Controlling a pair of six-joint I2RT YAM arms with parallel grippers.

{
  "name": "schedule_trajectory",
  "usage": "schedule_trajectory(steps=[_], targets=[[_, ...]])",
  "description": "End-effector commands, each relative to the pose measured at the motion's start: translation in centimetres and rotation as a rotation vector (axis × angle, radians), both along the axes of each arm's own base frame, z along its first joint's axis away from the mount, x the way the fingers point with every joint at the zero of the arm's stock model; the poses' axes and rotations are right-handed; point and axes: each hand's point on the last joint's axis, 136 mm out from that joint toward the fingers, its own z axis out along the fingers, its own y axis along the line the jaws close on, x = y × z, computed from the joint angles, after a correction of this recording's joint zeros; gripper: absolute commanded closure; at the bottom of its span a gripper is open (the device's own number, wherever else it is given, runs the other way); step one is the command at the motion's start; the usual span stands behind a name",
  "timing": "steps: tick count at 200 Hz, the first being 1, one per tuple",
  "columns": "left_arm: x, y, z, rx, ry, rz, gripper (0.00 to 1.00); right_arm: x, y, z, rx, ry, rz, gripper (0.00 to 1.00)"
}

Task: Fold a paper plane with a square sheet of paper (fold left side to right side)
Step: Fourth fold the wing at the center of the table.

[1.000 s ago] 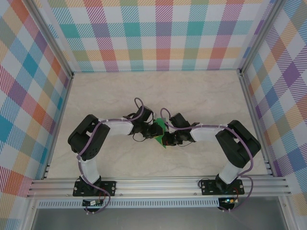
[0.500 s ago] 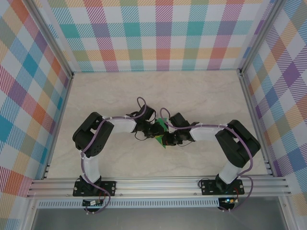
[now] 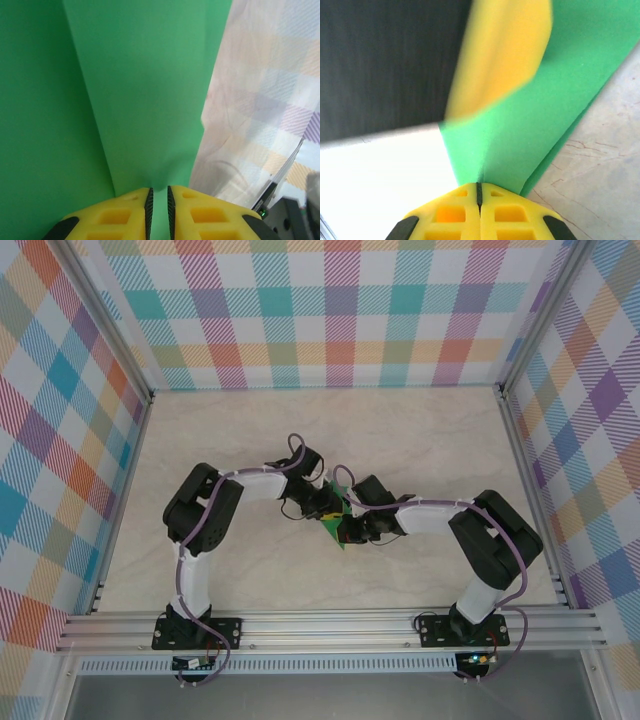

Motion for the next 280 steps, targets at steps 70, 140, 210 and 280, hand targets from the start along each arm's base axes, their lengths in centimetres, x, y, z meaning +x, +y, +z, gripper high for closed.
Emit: schedule_trajectory(steps=[70, 140, 210, 280], targets=[[10.2, 1.5, 5.3, -0.056, -0.251, 0.054, 0.77, -5.6, -4.7, -4.2, -0.206, 0.198, 0.037, 1.0], [9.3, 8.4, 14.1, -0.021, -0.398, 0.18, 0.69, 0.5, -1.1, 7.2, 0.001, -0.203, 0.048, 0.63], [1.2, 5.3, 8.5, -0.013, -0.317, 0.201, 0.61, 2.3, -7.4, 9.9, -0.138, -0.367, -0.123, 0.24], [1.9, 1.7, 4.0, -0.008, -0.233, 0.164, 0.64, 0.1, -8.0, 9.9, -0.039, -0.354, -0.175, 0.23]])
